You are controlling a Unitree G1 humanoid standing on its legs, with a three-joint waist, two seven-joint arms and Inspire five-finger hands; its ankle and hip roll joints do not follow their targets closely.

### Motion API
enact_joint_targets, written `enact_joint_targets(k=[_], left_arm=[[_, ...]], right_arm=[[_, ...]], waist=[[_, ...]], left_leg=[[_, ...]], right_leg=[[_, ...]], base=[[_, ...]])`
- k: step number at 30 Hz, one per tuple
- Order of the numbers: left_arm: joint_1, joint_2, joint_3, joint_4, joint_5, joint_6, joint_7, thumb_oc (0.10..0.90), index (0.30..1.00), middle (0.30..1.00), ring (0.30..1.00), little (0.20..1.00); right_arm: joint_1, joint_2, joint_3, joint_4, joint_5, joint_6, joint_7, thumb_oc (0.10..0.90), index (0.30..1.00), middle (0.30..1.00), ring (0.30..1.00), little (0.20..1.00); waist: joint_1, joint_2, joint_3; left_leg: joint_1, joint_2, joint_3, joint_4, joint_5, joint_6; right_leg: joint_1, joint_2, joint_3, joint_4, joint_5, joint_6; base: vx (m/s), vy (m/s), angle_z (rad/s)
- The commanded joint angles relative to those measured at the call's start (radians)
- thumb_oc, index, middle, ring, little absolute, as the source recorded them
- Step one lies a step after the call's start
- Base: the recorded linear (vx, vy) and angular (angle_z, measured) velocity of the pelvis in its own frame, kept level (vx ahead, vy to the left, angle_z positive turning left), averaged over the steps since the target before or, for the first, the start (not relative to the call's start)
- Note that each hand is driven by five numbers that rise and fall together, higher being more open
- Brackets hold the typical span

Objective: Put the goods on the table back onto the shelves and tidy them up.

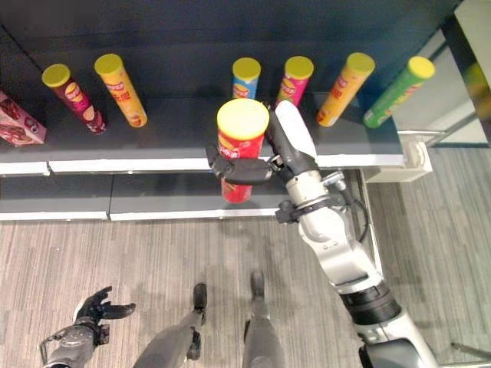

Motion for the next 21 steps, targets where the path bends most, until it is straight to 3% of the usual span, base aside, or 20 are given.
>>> enact_joint_targets(k=[1, 5, 6, 12, 21], left_arm=[[0.065, 0.073, -0.044, -0.004, -0.011, -0.007, 0.03, 0.8, 0.9, 0.9, 0.9, 0.9], [0.066, 0.058, -0.068, -0.027, -0.044, -0.014, 0.04, 0.8, 0.9, 0.9, 0.9, 0.9], [0.068, 0.053, -0.083, -0.03, -0.062, -0.015, 0.051, 0.8, 0.9, 0.9, 0.9, 0.9], [0.074, 0.051, -0.106, -0.004, -0.058, -0.018, 0.074, 0.8, 0.9, 0.9, 0.9, 0.9], [0.057, 0.055, -0.14, -0.036, -0.075, -0.04, 0.096, 0.8, 0.9, 0.9, 0.9, 0.9]], right_arm=[[-0.175, 0.001, -0.027, -0.064, -0.027, -0.077, -0.063, 0.4, 0.3, 0.3, 0.3, 0.3], [-0.25, 0.026, 0.009, -0.014, -0.069, -0.068, -0.116, 0.4, 0.3, 0.3, 0.3, 0.3], [-0.316, 0.026, 0.014, 0.03, -0.121, -0.053, -0.173, 0.4, 0.3, 0.3, 0.3, 0.3], [-0.436, 0.013, 0.012, 0.108, -0.265, -0.01, -0.302, 0.4, 0.3, 0.3, 0.3, 0.3], [-0.556, -0.03, -0.031, 0.193, -0.326, 0.029, -0.445, 0.4, 0.3, 0.3, 0.3, 0.3]], waist=[[0.044, -0.015, -0.094], [0.062, 0.002, -0.081], [0.088, 0.017, -0.068], [0.143, 0.053, -0.047], [0.178, 0.082, -0.018]], left_leg=[[-0.012, 0.079, 0.029, 0.011, -0.095, -0.097], [-0.043, 0.083, -0.007, 0.011, -0.082, -0.108], [-0.061, 0.081, -0.027, 0.011, -0.073, -0.112], [-0.102, 0.069, -0.068, 0.011, -0.059, -0.117], [-0.172, 0.05, -0.087, 0.011, -0.049, -0.126]], right_leg=[[0.077, -0.038, -0.028, 0.017, -0.012, 0.032], [0.076, -0.044, -0.061, 0.027, -0.028, 0.026], [0.075, -0.049, -0.083, 0.039, -0.04, 0.025], [0.068, -0.065, -0.127, 0.043, -0.05, 0.029], [0.034, -0.079, -0.141, 0.015, -0.034, 0.04]], base=[[0.0, -0.138, 0.92], [-0.01, -0.081, 0.57], [0.0, -0.064, 0.27], [0.01, -0.023, 0.41], [0.01, 0.011, 0.15]])
